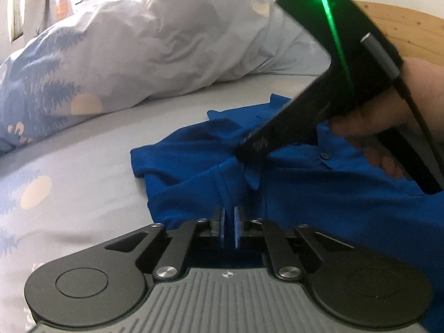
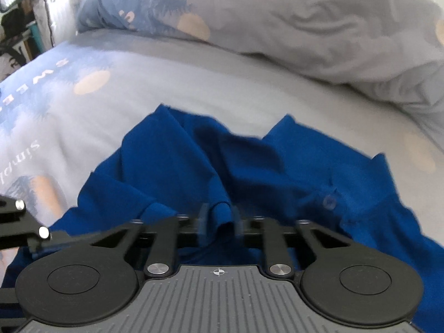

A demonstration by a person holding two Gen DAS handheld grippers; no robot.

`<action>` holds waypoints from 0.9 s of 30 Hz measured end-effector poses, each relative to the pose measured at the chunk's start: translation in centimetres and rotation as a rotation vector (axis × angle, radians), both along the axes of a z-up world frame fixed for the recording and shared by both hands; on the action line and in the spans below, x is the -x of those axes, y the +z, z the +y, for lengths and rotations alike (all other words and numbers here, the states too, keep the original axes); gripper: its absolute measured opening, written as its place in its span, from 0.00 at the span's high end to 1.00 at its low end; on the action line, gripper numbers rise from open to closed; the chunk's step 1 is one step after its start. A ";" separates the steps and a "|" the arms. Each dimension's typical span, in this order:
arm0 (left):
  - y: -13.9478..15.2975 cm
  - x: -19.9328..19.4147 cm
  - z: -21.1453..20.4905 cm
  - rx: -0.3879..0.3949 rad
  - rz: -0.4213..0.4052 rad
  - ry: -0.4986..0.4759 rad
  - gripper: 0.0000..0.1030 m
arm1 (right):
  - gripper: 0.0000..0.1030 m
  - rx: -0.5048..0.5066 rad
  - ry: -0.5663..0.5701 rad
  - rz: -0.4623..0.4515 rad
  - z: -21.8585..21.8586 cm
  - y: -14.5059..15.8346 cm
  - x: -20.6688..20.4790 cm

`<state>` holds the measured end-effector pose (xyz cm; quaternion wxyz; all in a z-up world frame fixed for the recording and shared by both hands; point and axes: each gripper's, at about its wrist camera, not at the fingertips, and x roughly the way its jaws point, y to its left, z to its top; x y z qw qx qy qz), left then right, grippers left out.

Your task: Fold clothes

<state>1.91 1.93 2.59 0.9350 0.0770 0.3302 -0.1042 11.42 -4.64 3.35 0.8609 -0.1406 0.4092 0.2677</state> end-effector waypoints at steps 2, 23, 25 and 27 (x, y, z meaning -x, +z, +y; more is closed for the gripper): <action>0.3 0.3 0.0 -0.008 -0.014 0.007 0.91 | 0.93 0.002 0.002 -0.030 -0.1 0.7 0.0; -0.1 2.1 -0.5 0.003 0.044 -0.070 0.74 | 0.60 0.102 -0.057 -0.132 1.9 0.8 -5.3; -0.1 2.3 0.4 0.007 0.050 -0.048 0.71 | 0.47 0.061 -0.093 -0.163 0.6 2.1 -4.4; -0.4 2.4 0.9 -0.001 0.075 -0.045 0.71 | 0.47 -0.015 -0.126 -0.169 -1.1 3.5 -3.0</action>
